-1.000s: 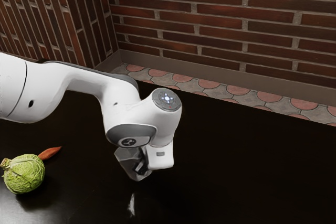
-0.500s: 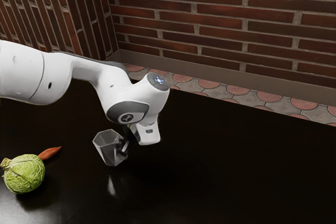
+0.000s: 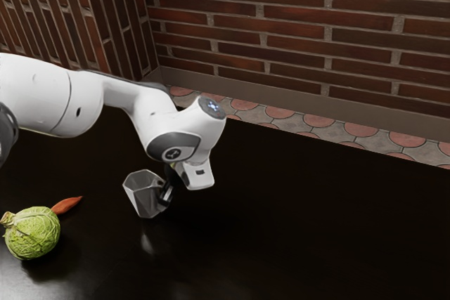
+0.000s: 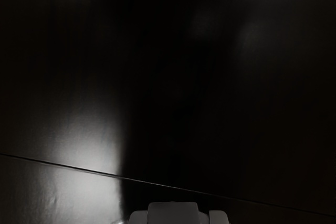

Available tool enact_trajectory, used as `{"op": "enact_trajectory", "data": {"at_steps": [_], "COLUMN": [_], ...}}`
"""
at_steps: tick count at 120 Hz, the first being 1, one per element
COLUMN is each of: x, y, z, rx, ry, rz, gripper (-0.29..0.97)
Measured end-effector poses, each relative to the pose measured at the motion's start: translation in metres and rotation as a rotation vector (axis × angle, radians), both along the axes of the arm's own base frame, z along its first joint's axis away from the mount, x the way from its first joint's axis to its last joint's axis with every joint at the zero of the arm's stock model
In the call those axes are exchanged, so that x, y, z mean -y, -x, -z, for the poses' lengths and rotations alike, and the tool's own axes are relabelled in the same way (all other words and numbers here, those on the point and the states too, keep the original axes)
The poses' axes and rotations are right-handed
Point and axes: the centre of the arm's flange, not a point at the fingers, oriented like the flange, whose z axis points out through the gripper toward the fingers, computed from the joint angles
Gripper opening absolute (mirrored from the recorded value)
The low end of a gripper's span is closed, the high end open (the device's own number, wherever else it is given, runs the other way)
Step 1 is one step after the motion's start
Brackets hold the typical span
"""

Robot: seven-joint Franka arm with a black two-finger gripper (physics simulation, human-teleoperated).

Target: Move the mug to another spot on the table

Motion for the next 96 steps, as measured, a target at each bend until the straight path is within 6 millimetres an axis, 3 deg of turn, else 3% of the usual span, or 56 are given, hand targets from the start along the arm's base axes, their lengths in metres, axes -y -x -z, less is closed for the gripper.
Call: {"op": "enact_trajectory", "data": {"at_steps": [26, 73, 96], "x": [0.0, 0.0, 0.005], "y": [0.001, -0.002, -0.005], "z": [0.01, 0.011, -0.011], "rx": [-0.022, -0.037, -0.014], "ry": [0.002, 0.012, 0.072], "rz": [-0.008, -0.017, -0.065], "gripper": [-0.01, 0.45, 0.59]}}
